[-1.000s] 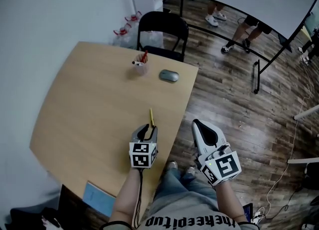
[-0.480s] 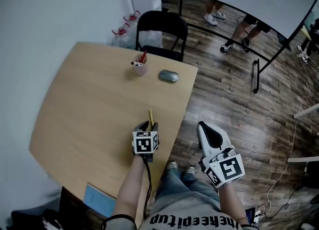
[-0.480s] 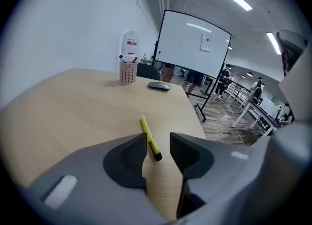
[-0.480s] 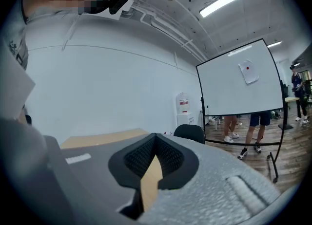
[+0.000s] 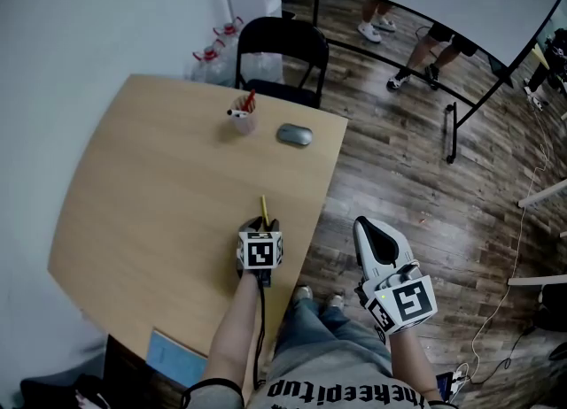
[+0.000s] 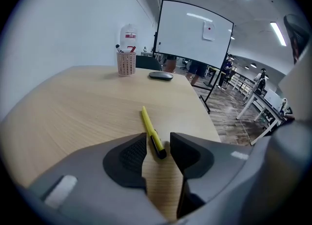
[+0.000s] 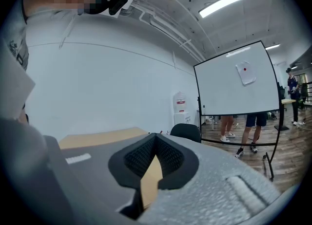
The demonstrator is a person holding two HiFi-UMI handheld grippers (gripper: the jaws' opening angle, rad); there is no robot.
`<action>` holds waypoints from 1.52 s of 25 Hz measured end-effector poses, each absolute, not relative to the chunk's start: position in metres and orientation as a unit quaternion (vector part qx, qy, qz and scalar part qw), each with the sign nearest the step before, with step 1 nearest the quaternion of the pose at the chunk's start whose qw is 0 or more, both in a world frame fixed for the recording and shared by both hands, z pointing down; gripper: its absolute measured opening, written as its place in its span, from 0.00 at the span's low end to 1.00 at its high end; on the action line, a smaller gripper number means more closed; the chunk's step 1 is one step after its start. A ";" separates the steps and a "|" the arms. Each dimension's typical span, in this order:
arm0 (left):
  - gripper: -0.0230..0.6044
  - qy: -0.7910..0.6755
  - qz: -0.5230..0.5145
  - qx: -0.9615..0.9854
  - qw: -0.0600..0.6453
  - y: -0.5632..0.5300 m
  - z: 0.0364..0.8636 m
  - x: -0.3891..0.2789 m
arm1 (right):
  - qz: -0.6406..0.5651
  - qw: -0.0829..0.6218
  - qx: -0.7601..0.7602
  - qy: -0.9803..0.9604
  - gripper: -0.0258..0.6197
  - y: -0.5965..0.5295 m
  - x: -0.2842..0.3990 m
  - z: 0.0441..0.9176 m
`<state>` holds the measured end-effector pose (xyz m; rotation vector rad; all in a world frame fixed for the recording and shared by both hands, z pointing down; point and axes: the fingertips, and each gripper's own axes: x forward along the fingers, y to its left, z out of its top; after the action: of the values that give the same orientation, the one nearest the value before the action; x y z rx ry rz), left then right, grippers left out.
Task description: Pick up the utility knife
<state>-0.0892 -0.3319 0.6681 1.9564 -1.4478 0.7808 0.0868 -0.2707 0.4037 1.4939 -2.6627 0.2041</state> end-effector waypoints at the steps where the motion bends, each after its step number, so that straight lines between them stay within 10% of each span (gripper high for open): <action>1: 0.31 -0.544 0.294 0.732 0.286 -0.333 0.668 -0.090 | 0.067 0.041 0.488 -0.869 0.04 -0.271 0.087 0.404; 38: 0.15 -0.614 0.163 0.733 0.243 -0.307 0.584 -0.112 | 0.062 0.038 0.445 -0.893 0.04 -0.270 0.071 0.401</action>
<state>-0.1120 -0.3069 0.5836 2.0016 -1.6783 0.4456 0.0711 -0.2700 0.4012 1.3640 -2.7384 0.1913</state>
